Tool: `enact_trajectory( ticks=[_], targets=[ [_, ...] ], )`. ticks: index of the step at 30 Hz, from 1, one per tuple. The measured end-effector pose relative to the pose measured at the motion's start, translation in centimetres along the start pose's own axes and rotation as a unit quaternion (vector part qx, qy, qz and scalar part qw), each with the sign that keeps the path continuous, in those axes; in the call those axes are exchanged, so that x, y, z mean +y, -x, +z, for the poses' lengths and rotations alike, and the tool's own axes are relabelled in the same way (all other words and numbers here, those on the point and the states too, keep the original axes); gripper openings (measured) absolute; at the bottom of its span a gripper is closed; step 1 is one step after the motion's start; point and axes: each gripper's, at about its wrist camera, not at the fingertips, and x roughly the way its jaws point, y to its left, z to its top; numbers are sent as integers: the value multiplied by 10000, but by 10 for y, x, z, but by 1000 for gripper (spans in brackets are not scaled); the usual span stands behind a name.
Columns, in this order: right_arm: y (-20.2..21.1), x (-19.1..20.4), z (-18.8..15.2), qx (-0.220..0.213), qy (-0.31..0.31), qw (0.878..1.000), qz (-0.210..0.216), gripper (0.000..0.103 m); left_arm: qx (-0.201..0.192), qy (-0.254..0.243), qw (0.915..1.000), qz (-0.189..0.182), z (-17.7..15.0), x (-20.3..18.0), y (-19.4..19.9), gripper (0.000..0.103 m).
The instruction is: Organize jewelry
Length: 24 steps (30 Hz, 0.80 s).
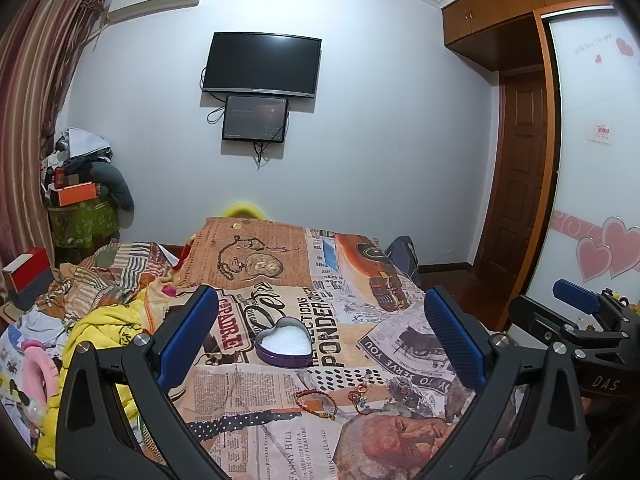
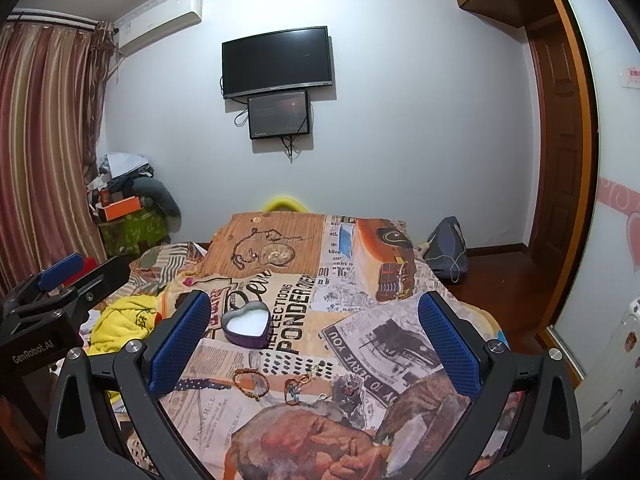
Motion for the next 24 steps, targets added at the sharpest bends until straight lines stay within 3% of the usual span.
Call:
enact_trajectory(
  ticks=[24],
  targets=[
    [0, -3, 1, 54, -50, 10000, 1, 103, 51, -6, 10000, 18, -5, -1, -5, 103]
  ],
)
